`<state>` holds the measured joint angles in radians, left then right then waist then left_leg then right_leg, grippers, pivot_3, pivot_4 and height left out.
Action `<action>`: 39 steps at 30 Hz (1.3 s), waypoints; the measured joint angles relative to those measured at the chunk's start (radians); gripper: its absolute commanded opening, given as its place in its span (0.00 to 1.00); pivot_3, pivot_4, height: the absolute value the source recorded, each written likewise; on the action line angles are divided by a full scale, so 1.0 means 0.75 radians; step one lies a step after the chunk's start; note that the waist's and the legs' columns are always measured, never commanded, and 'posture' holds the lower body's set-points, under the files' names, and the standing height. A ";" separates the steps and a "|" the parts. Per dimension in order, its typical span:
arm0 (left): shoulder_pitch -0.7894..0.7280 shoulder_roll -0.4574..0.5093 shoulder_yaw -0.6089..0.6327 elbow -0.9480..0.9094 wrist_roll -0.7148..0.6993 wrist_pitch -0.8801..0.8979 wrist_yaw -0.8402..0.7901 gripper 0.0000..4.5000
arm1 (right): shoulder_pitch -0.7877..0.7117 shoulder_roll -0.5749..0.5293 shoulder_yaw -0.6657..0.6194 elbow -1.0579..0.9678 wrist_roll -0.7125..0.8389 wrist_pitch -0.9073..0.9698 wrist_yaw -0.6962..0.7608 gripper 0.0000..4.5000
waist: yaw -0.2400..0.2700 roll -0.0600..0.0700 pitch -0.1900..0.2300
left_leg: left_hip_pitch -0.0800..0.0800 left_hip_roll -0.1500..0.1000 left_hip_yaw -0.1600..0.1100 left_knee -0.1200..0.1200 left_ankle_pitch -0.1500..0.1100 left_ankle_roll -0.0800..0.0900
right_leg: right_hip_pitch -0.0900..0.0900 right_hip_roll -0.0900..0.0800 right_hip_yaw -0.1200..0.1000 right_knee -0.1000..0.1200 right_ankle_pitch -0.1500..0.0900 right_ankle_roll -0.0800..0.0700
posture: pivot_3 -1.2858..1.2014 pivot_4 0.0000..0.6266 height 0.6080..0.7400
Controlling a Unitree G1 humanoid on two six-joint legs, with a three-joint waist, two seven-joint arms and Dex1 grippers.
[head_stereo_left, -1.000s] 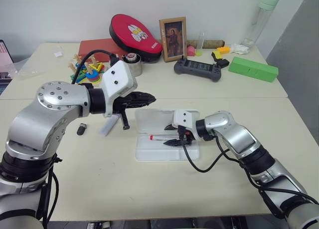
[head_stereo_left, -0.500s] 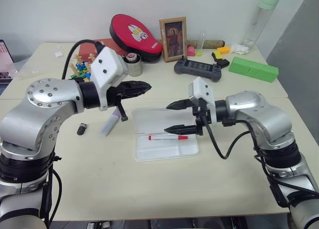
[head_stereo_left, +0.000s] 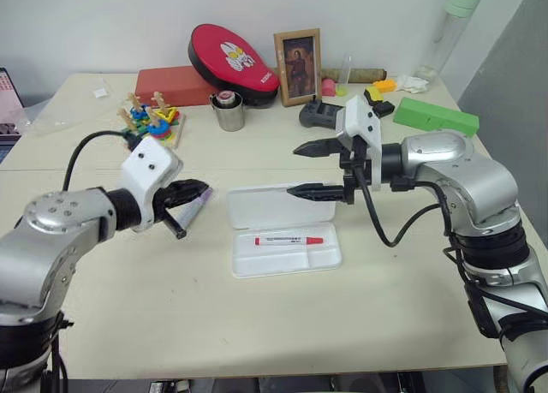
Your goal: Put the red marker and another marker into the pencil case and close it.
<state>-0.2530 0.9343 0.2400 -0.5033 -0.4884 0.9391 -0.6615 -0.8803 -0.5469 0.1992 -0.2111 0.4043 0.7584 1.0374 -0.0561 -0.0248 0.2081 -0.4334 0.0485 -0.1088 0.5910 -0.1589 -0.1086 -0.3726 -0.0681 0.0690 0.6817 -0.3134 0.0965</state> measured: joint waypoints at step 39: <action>-0.169 -0.342 -0.169 0.610 0.165 -0.109 0.209 0.88 | -0.018 -0.051 0.024 0.052 -0.068 -0.096 -0.017 0.87 | 0.002 0.000 0.000 | 0.000 0.000 0.000 0.000 0.000 0.000 | 0.000 0.000 0.000 0.000 0.000 0.000 | 0.52 0.24 1.00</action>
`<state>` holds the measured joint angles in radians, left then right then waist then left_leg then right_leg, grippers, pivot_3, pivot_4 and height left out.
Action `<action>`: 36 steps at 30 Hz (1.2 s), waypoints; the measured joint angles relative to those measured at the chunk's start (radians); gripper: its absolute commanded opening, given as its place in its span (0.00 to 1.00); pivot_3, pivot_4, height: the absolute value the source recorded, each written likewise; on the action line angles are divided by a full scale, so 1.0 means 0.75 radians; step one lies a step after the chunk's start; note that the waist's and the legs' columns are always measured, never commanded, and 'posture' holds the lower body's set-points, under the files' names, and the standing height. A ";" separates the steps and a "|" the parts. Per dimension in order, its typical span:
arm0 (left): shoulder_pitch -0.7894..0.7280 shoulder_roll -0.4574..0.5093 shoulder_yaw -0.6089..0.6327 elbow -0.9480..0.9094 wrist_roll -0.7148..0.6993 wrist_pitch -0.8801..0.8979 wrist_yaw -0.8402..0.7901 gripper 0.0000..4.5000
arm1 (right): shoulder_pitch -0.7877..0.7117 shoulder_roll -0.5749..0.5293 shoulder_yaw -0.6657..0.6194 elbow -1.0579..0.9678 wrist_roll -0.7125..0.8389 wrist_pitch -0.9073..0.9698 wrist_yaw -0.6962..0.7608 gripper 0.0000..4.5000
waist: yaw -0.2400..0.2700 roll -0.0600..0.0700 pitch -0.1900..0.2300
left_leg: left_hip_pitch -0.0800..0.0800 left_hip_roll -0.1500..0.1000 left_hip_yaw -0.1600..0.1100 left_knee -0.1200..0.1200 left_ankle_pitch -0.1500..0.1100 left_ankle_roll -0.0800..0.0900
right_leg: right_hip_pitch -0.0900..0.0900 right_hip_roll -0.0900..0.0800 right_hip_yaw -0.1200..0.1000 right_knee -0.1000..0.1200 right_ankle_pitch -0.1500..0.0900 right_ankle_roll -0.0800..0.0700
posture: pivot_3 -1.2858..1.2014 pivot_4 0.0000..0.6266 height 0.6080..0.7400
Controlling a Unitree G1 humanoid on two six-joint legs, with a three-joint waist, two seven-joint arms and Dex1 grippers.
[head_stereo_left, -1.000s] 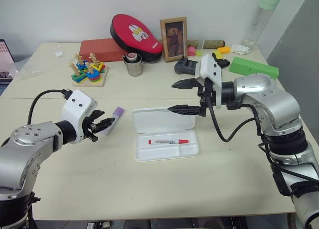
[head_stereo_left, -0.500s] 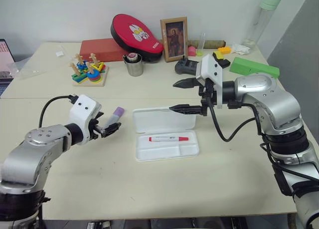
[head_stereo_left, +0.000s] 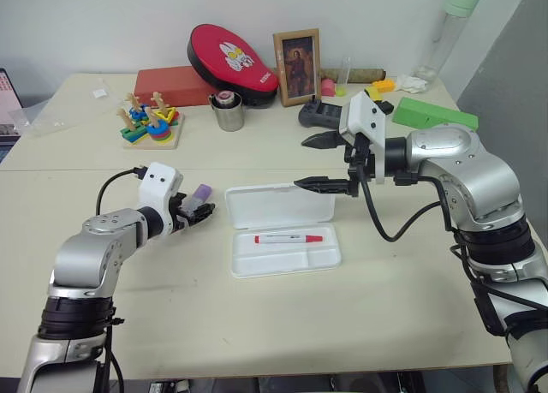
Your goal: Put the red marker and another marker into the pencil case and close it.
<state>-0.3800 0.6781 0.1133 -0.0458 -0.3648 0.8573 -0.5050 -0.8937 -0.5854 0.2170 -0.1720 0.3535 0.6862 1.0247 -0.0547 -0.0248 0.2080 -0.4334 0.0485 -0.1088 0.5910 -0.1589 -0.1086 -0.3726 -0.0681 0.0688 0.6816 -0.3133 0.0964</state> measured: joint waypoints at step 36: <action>-0.030 0.025 -0.029 0.079 0.085 -0.036 -0.090 0.27 | 0.014 -0.064 -0.002 -0.037 0.017 0.011 0.026 0.87 | -0.001 0.000 0.000 | 0.000 0.000 0.000 0.000 0.000 0.000 | 0.001 0.000 0.000 0.000 0.000 0.000 | 0.52 0.24 1.00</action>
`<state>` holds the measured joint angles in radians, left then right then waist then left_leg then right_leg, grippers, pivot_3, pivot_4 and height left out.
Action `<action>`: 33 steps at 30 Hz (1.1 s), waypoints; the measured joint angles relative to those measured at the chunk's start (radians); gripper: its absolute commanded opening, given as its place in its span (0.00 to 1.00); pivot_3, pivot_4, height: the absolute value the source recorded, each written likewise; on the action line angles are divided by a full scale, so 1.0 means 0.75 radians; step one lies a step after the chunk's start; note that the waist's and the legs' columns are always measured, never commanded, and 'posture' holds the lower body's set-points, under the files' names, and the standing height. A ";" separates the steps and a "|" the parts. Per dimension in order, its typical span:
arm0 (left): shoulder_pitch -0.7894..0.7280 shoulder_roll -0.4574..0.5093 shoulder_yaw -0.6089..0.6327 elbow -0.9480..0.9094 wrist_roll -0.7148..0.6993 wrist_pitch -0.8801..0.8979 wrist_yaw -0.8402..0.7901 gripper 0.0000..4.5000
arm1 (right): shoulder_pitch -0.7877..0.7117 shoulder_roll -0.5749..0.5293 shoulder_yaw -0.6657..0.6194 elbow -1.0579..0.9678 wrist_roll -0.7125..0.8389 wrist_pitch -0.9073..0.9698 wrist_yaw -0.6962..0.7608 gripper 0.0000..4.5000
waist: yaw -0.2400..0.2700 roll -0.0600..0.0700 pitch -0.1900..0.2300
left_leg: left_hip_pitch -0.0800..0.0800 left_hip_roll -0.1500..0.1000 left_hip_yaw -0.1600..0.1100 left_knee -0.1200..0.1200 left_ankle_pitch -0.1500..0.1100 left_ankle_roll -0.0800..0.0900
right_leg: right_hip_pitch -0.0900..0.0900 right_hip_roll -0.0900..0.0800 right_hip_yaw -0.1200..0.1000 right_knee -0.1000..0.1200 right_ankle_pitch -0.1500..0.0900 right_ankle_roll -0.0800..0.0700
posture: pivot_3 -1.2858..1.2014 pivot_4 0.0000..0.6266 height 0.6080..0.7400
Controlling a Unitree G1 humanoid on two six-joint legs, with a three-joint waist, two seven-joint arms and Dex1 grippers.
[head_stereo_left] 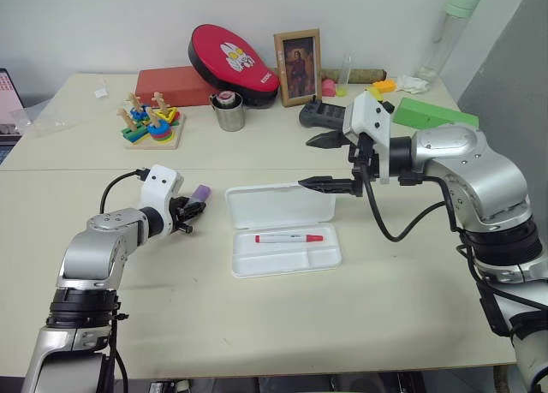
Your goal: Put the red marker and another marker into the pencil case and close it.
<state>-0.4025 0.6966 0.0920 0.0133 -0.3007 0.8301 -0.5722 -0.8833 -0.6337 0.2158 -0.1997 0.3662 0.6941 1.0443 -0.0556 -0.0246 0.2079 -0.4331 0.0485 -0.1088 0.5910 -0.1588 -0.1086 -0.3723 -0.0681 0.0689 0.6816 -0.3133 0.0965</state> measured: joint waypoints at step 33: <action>-0.099 0.343 -0.208 -0.697 -0.365 -0.010 -0.641 0.27 | 0.091 -0.116 0.001 0.014 -0.065 -0.215 0.129 0.87 | -0.001 0.000 0.000 | -0.001 0.000 0.001 0.000 0.000 0.000 | 0.000 0.000 0.001 -0.002 0.000 0.000 | 0.52 0.24 1.00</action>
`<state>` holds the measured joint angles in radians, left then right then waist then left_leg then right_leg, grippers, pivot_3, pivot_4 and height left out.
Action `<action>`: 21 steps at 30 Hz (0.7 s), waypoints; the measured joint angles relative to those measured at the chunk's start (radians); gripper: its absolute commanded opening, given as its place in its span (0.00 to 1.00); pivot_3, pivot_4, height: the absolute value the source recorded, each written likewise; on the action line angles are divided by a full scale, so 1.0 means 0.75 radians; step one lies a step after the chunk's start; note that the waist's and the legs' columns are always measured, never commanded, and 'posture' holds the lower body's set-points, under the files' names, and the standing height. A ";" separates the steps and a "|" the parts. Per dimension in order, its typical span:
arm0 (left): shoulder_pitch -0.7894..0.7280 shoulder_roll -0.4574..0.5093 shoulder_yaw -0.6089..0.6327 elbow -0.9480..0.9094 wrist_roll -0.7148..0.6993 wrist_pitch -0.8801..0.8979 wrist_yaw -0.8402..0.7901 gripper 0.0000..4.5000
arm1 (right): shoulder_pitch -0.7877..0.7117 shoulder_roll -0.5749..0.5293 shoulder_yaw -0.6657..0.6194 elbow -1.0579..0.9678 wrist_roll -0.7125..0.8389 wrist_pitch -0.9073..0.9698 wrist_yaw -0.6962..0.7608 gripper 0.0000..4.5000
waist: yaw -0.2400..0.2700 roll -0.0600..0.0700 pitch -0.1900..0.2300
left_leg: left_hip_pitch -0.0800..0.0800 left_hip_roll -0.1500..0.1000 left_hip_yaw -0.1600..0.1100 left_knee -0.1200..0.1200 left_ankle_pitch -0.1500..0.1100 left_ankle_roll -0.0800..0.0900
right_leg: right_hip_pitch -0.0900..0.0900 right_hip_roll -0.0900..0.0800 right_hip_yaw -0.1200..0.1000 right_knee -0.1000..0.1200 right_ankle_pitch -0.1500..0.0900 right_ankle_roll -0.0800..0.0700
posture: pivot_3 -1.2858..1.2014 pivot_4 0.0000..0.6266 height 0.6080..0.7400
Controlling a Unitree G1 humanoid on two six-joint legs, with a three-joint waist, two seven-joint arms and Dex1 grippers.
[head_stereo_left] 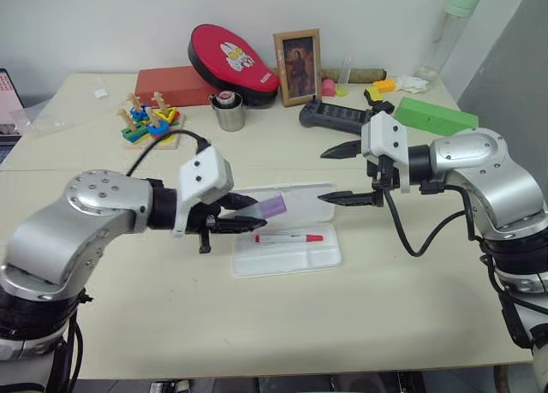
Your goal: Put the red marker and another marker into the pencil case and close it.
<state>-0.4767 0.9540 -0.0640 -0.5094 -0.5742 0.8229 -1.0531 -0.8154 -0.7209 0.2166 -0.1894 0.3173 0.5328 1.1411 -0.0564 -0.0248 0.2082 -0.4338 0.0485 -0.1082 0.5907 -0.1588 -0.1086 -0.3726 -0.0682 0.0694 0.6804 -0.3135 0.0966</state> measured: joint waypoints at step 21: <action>0.044 -0.129 -0.337 0.235 0.330 -0.369 -0.156 0.27 | 0.008 -0.018 -0.001 -0.003 -0.004 0.003 -0.006 0.87 | 0.003 0.000 0.000 | 0.000 0.000 0.000 0.000 0.000 0.000 | 0.000 0.000 0.000 0.000 0.000 0.000 | 0.52 0.24 1.00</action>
<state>-0.4436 0.8576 -0.3167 -0.3332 -0.3270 0.5464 -1.1704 -0.8096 -0.7341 0.2156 -0.1918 0.3140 0.5350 1.1369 -0.0545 -0.0248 0.2082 -0.4338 0.0485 -0.1082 0.5906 -0.1588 -0.1085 -0.3727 -0.0681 0.0694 0.6807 -0.3135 0.0966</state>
